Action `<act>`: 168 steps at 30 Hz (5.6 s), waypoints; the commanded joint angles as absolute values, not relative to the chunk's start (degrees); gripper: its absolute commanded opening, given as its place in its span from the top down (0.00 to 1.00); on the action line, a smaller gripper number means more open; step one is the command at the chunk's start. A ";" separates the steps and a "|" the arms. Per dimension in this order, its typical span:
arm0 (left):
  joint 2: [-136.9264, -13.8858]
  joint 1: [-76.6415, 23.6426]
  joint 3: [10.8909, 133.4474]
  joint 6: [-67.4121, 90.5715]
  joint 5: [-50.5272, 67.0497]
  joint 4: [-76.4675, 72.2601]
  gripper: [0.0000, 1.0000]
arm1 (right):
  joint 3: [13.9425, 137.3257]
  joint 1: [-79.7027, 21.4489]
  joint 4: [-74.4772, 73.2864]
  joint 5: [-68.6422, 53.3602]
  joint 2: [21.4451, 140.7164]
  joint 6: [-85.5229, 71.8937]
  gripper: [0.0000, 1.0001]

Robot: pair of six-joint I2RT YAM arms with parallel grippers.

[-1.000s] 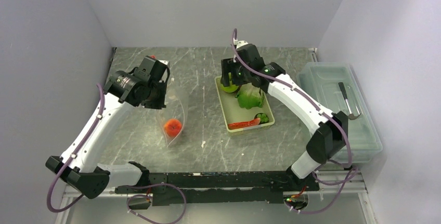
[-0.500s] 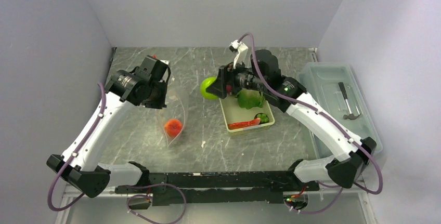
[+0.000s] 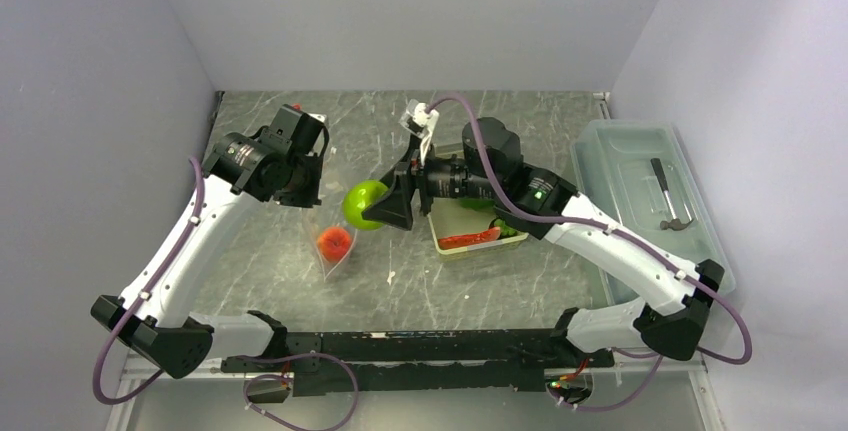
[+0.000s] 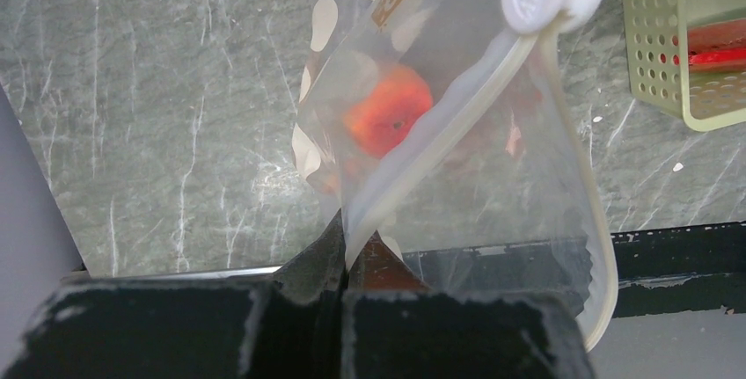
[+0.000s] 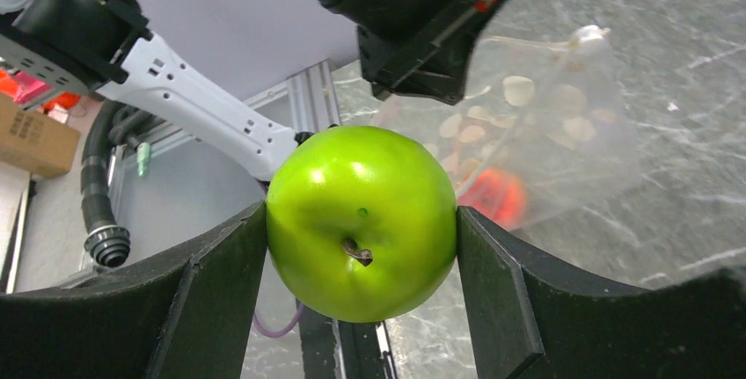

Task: Place the food in the zip-top bag and seal the zipper
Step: Place the fake fruit in the zipper food storage bag, then adjust the zipper food storage bag at the center of the board.

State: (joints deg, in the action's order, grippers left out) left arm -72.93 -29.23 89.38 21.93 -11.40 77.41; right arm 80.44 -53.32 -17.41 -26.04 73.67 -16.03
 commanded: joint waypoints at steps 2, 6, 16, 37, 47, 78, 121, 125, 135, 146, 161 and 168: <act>-72.69 -29.42 91.41 21.93 -10.22 76.64 1.00 | 82.02 -55.81 -11.50 -28.45 75.95 -14.88 0.52; -72.65 -29.37 91.40 22.13 -9.43 76.47 1.00 | 82.97 -57.37 -11.72 -28.24 78.41 -13.55 0.52; -72.78 -29.38 91.85 22.50 -7.90 76.73 1.00 | 84.16 -58.95 -12.22 -25.83 84.14 -10.95 0.52; -72.77 -29.37 93.21 21.45 -4.13 77.55 1.00 | 90.56 -60.03 -16.84 1.60 93.67 -12.83 0.43; -72.71 -29.44 92.42 21.31 -3.16 77.69 1.00 | 93.28 -59.97 -15.59 1.96 95.34 -16.10 0.10; -73.39 -29.35 92.64 23.12 -3.47 76.75 1.00 | 79.46 -60.03 -24.06 0.49 74.65 -16.86 0.12; -71.41 -29.32 93.05 23.20 -2.35 77.48 1.00 | 89.24 -62.02 -34.42 17.58 91.64 -26.62 0.69; -71.12 -29.35 93.61 23.21 -2.52 78.01 1.00 | 90.55 -61.96 -35.93 19.44 91.42 -25.26 0.92; -71.19 -29.35 94.39 22.35 -2.54 79.59 1.00 | 98.40 -60.62 -43.70 20.78 89.78 -18.86 1.00; -71.35 -29.35 97.30 22.74 7.65 80.11 1.00 | 112.88 -58.83 -58.43 15.62 94.61 -14.02 1.00; -80.61 -18.50 73.84 21.91 9.11 59.18 1.00 | 87.18 -42.89 -38.34 0.42 98.99 -19.59 1.00; -78.06 -17.84 85.91 20.33 11.18 65.54 1.00 | 96.86 -42.96 -42.67 1.66 95.38 -18.06 1.00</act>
State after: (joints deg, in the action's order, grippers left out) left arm -82.70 -18.81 76.58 22.15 11.09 61.69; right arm 89.06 -44.36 -39.75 -2.37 100.64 -19.03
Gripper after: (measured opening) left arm 0.009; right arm 0.017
